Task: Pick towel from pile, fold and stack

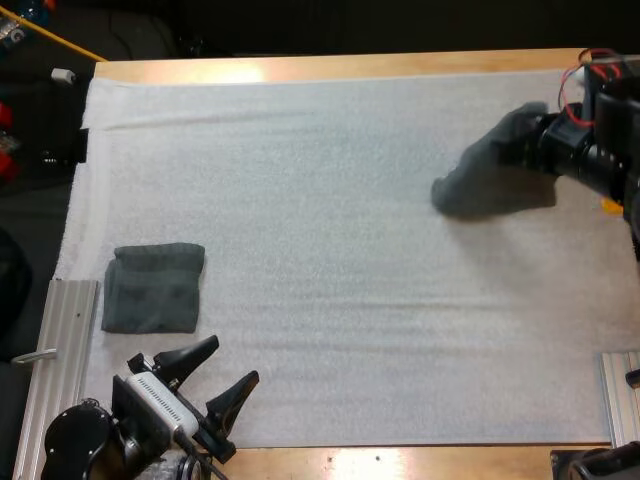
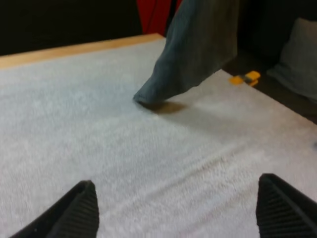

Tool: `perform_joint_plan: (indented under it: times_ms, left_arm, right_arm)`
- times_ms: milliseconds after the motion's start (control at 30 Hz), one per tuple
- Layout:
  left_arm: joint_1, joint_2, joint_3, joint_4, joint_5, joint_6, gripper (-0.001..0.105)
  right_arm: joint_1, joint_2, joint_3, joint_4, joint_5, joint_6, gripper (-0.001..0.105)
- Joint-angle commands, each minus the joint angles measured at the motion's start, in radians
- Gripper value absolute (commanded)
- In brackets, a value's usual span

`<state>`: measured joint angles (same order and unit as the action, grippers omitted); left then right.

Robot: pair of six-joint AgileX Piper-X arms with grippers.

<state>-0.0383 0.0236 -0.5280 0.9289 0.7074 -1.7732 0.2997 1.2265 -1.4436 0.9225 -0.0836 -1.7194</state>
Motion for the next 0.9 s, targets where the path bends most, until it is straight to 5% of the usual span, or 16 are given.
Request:
perform_joint_plan:
  times_ms: [0,467,867]
  left_arm:
    - [-0.005,0.002,-0.005,0.002,0.008,-0.007,0.065]
    - [-0.005,0.002,-0.005,0.001,0.008,-0.003,0.065]
    - [-0.005,0.002,-0.005,0.001,0.011,-0.003,0.065]
  right_arm:
    - [0.014,-0.022,-0.008,0.008,-0.009,-0.006,0.0]
    - [0.274,-0.081,-0.008,0.028,-0.007,0.047,0.0]
    - [0.353,0.048,-0.008,-0.326,-0.077,0.262,0.0]
